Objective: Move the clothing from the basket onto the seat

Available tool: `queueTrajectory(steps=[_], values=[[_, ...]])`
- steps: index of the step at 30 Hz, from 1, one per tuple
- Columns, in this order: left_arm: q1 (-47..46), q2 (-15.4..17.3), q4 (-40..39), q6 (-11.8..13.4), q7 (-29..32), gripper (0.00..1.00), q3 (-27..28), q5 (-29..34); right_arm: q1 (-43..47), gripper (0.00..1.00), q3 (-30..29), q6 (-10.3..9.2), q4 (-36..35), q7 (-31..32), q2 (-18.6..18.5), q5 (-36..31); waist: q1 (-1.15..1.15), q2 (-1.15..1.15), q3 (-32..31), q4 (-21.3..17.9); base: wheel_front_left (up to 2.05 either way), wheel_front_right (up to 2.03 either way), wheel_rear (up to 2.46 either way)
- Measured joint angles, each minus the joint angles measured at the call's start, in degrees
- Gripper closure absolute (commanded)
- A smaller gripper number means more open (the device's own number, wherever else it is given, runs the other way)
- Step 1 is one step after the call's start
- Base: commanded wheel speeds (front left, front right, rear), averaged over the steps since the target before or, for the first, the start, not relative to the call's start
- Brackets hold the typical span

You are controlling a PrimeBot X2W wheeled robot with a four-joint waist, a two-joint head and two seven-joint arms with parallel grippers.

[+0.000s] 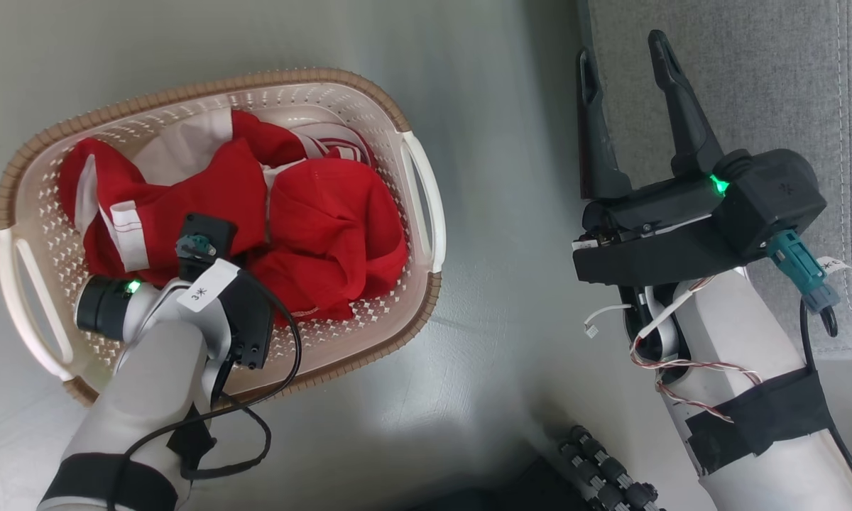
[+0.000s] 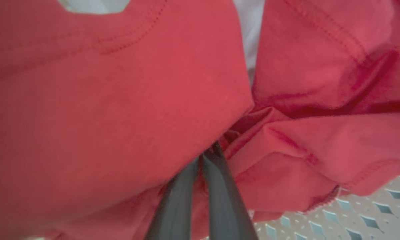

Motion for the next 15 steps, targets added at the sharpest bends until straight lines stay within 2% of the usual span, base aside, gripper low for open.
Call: queueTrajectory(steps=[15], values=[[0.0, -1.5, 1.4, -0.1, -5.8, 1.00, 0.1, -0.4, -0.1, 0.00, -1.2, 0.69, 2.5, 0.0, -0.3, -1.3, 0.00, -0.01, -4.2, 2.2, 0.00, 0.00, 0.00]])
